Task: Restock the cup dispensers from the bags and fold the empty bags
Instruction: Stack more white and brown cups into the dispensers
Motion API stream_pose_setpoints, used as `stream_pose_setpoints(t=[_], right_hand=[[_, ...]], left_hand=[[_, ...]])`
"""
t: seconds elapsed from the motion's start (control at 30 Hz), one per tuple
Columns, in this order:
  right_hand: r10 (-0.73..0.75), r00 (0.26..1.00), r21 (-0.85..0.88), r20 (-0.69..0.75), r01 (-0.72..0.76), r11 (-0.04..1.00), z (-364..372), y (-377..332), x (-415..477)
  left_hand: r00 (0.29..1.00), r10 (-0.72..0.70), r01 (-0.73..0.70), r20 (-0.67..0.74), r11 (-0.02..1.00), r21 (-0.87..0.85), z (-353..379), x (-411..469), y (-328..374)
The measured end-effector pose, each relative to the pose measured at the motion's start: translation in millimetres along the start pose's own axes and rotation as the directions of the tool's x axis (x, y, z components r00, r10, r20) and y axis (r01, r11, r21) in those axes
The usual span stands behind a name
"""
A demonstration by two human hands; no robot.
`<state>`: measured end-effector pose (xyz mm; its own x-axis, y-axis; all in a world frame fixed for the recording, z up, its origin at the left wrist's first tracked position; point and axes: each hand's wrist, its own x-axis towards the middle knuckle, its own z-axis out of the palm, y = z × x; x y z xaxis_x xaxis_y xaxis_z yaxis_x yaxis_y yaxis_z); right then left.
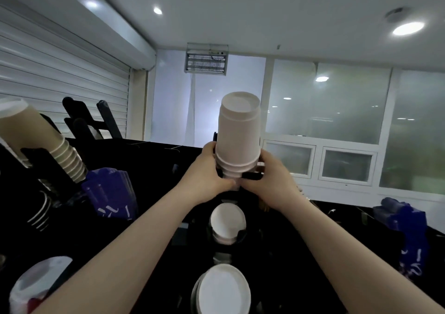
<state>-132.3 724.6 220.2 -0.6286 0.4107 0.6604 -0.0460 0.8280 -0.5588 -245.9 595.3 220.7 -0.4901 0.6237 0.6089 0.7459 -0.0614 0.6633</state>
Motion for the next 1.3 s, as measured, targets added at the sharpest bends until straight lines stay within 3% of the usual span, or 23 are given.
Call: stream_pose_setpoints(t=[0.17,0.3,1.0,1.3], right_hand=[[-0.027,1.0,0.018,0.011,0.027,0.999,1,9,7],[-0.011,1.0,0.047,0.018,0.01,0.999,2,11,3],[0.154,0.988,0.095,0.0,-0.153,0.984,2,8,-1],[0.156,0.988,0.138,0.021,-0.157,0.978,2,1,0]], left_hand=[[0.996,-0.048,0.049,-0.079,0.999,0.021,4,7,-19],[0.991,-0.105,0.094,-0.085,0.988,-0.125,0,9,-23],[0.986,-0.13,0.131,0.101,0.991,0.001,-13,10,-10],[0.991,-0.122,0.12,0.048,0.992,0.05,-10,9,11]])
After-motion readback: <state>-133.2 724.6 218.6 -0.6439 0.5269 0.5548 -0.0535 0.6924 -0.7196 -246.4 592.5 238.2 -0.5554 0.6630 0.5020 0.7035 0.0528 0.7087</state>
